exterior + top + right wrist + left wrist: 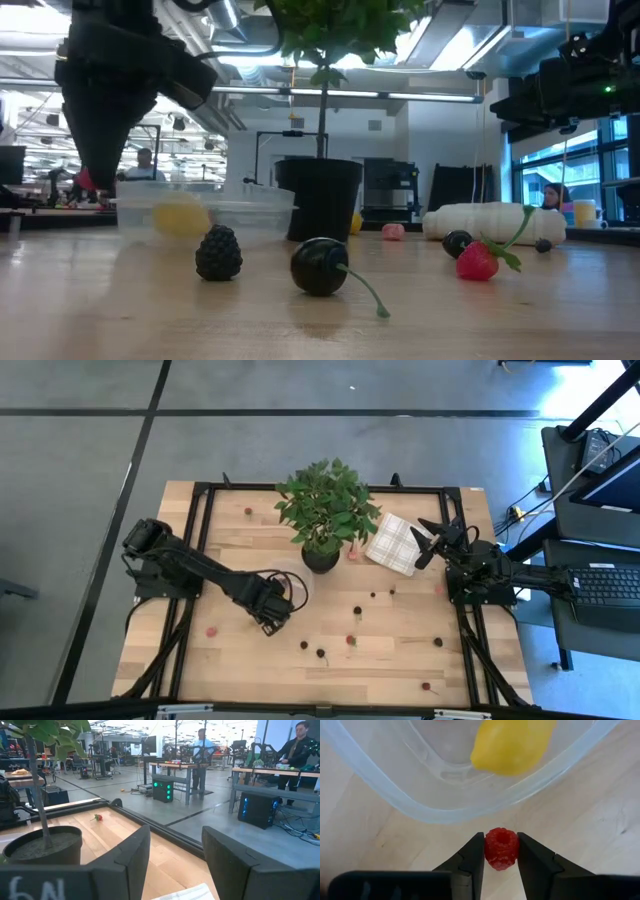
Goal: Pick and placing Produce into tupperware
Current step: Put the red raspberry into the transparent bin
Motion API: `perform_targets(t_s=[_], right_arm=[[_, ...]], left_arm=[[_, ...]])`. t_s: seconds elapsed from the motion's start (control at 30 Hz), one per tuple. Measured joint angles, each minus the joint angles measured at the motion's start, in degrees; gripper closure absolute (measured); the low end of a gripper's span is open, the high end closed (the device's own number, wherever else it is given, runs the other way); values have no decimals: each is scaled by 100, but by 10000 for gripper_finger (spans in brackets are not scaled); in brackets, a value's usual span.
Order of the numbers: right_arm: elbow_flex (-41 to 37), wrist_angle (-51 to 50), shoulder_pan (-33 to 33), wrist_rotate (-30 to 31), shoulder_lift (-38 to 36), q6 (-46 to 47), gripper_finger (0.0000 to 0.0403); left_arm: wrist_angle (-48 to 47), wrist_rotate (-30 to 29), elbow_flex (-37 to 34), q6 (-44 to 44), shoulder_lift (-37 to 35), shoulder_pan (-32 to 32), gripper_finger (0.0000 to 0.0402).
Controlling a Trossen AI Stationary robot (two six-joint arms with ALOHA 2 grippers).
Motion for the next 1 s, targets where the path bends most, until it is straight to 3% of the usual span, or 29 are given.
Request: perform_targets(t_s=[0.37, 0.77, 1.0], right_arm=[[0, 0, 0, 1, -1, -22, 221], [0, 0, 0, 1, 0, -22, 221], [0, -1, 1, 0, 0, -22, 221]], left_arm=[[-4, -7, 9, 1, -331, -103, 309], [-11, -1694, 11, 232, -508, 202, 303], [58, -1780, 13, 310, -262, 610, 302]])
